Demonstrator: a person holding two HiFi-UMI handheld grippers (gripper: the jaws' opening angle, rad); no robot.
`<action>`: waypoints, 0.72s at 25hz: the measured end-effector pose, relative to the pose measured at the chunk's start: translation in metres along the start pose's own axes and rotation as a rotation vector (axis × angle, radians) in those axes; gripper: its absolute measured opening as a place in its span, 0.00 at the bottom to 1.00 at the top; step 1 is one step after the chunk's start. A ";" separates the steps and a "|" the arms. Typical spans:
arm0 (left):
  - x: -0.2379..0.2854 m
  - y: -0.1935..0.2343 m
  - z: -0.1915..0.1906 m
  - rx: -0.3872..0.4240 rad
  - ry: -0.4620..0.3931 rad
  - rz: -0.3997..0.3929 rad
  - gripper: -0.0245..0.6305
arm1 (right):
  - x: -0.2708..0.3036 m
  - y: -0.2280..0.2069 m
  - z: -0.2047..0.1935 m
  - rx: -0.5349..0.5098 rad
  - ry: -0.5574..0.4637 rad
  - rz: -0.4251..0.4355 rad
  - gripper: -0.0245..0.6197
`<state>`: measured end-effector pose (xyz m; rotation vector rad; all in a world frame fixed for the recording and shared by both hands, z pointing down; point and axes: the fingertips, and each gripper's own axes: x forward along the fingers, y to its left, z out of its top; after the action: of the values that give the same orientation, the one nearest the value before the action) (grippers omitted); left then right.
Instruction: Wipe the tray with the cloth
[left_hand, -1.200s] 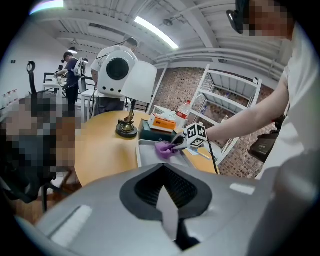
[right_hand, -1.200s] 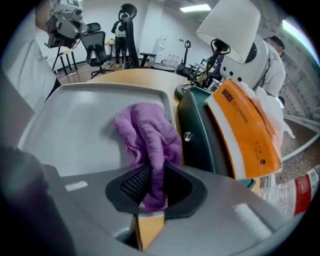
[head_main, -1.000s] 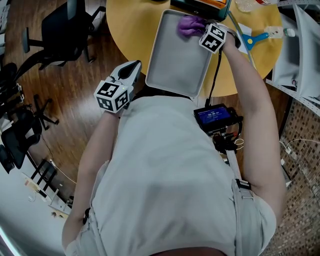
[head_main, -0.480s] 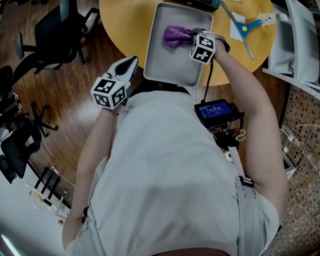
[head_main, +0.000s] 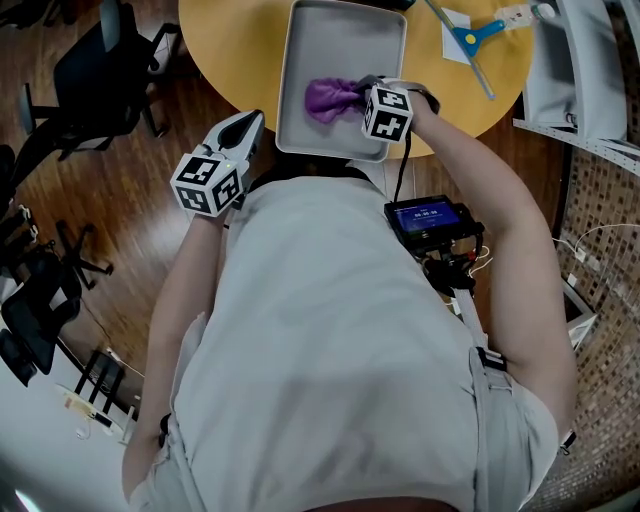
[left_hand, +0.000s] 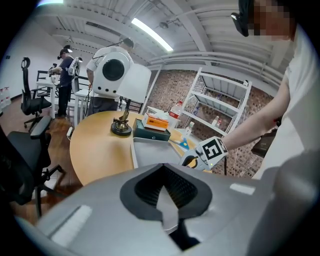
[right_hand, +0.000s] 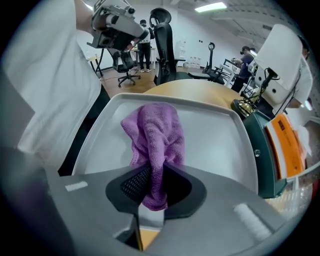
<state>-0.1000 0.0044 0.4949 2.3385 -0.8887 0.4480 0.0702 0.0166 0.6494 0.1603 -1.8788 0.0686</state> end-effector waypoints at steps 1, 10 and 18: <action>0.000 0.000 0.000 0.000 0.000 0.000 0.04 | 0.000 0.004 0.000 -0.009 0.001 0.004 0.13; 0.000 0.007 0.000 -0.006 -0.002 0.005 0.04 | 0.005 0.068 0.013 -0.069 -0.034 0.127 0.14; -0.002 0.007 -0.002 -0.012 -0.005 0.011 0.04 | 0.005 0.096 0.017 -0.071 -0.020 0.253 0.14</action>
<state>-0.1057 0.0024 0.4982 2.3261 -0.9044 0.4401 0.0391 0.1091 0.6522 -0.1262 -1.9098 0.1734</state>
